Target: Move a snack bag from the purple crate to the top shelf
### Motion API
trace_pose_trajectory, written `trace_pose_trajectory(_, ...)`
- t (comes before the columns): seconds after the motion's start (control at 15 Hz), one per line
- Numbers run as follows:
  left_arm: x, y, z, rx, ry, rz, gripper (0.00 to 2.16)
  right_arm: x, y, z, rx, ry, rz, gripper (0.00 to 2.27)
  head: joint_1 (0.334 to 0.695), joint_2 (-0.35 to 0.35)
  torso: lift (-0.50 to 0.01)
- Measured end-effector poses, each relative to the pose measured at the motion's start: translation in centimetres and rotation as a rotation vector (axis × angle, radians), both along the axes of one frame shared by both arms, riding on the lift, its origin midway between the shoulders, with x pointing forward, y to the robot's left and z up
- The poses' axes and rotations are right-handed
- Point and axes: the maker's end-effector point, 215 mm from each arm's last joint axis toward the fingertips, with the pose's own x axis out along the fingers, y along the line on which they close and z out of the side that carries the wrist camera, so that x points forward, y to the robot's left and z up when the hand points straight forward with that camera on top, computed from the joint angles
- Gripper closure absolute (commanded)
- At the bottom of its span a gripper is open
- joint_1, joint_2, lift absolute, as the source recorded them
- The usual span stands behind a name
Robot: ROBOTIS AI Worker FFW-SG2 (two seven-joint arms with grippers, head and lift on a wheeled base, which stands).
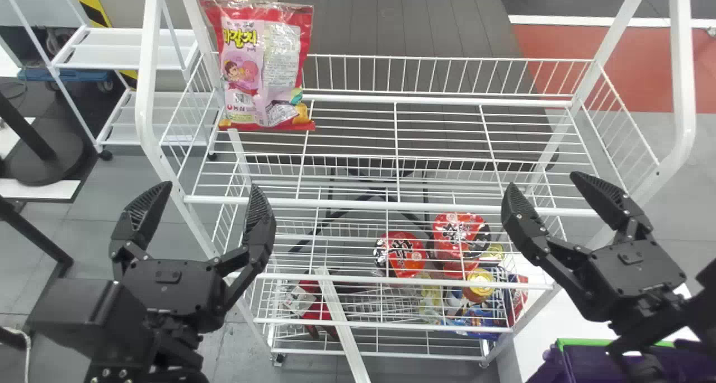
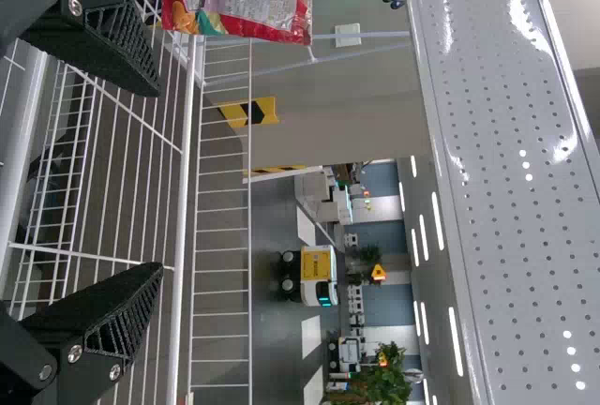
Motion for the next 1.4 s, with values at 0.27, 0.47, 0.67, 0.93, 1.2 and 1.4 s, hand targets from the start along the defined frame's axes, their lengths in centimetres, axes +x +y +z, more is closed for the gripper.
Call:
trace_pose_trajectory(0.27, -0.02, 0.00, 0.08, -0.001, -0.003, 0.000, 0.04, 0.00, -0.01, -0.08, 0.000, 0.002, -0.001, 0.17, 0.695, -0.002, -0.081)
trace_pose_trajectory(0.47, -0.03, 0.00, 0.24, -0.002, -0.009, 0.000, 0.04, 0.01, -0.01, -0.09, 0.000, 0.003, -0.001, 0.17, 0.695, -0.002, -0.093)
trace_pose_trajectory(0.67, -0.05, 0.01, 0.33, -0.003, -0.014, 0.000, 0.04, 0.05, -0.01, -0.36, -0.002, 0.012, 0.001, 0.17, 0.695, -0.002, -0.104)
trace_pose_trajectory(0.93, -0.16, 0.01, 0.41, -0.004, -0.017, 0.000, 0.04, -0.01, 0.09, -0.46, -0.002, 0.015, 0.007, 0.17, 0.695, -0.001, -0.121)
trace_pose_trajectory(1.2, -0.35, 0.04, 0.61, -0.005, -0.027, 0.001, 0.04, -0.17, 0.12, -0.74, -0.001, 0.023, 0.013, 0.17, 0.695, -0.001, -0.137)
trace_pose_trajectory(1.4, -0.46, 0.05, 0.77, -0.008, -0.033, 0.002, 0.04, -0.24, 0.06, -0.77, 0.004, 0.026, 0.017, 0.17, 0.695, -0.001, -0.149)
